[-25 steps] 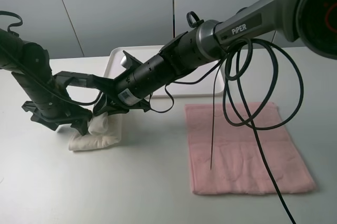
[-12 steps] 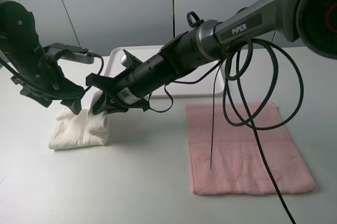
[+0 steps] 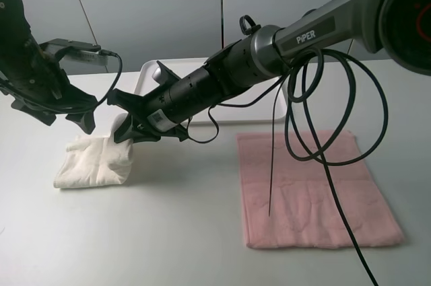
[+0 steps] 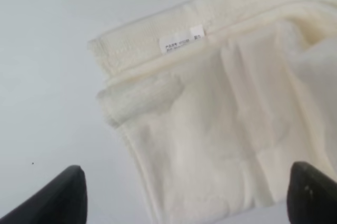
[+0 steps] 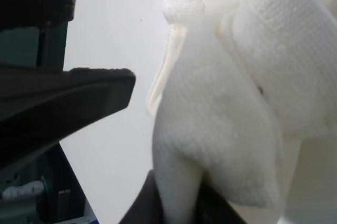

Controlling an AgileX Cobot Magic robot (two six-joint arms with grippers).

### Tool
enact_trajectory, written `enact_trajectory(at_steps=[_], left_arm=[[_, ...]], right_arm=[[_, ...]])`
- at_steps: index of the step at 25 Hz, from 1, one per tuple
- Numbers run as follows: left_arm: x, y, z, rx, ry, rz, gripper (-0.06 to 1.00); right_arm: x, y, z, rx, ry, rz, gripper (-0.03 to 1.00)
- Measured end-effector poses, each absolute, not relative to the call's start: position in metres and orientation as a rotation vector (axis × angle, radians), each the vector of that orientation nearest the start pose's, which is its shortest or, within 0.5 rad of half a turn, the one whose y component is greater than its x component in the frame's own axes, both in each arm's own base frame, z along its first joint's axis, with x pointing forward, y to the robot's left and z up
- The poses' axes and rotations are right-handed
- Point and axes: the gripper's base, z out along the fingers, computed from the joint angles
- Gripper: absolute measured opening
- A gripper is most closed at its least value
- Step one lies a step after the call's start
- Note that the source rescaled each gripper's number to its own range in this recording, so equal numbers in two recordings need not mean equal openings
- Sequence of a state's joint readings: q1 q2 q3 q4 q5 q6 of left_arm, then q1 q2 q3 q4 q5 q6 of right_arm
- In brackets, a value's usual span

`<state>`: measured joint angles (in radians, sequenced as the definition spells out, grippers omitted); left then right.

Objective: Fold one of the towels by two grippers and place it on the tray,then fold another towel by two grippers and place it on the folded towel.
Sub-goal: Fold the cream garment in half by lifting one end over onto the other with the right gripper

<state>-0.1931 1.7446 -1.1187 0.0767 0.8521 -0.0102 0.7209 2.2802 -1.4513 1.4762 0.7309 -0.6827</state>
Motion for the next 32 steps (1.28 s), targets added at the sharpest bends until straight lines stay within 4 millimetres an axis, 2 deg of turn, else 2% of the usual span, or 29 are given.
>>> enact_trajectory(at_steps=[5,11,15,19,23,28,32], left_arm=[[0.331,-0.059,0.229,0.355,2.881,-0.031,0.98],[0.329,-0.052,0.228,0.368,2.906,0.070,0.98],[0.326,-0.047,0.214,0.372,2.955,0.137,0.98],[0.326,-0.048,0.203,0.366,2.985,0.134,0.98],[0.329,-0.047,0.198,0.366,2.978,0.149,0.98],[0.334,-0.048,0.177,0.362,3.036,0.158,0.98],[0.337,-0.048,0.165,0.325,3.056,0.175,0.98]], right_arm=[[0.307,0.348,0.108,-0.332,2.691,1.439,0.07],[0.306,0.347,0.107,-0.360,2.704,1.413,0.07],[0.306,0.345,0.106,-0.371,2.721,1.417,0.07],[0.314,0.330,0.107,-0.402,2.764,1.346,0.07],[0.318,0.318,0.124,-0.450,2.779,1.231,0.07],[0.317,0.314,0.146,-0.492,2.752,1.183,0.07],[0.316,0.309,0.145,-0.538,2.799,1.079,0.07]])
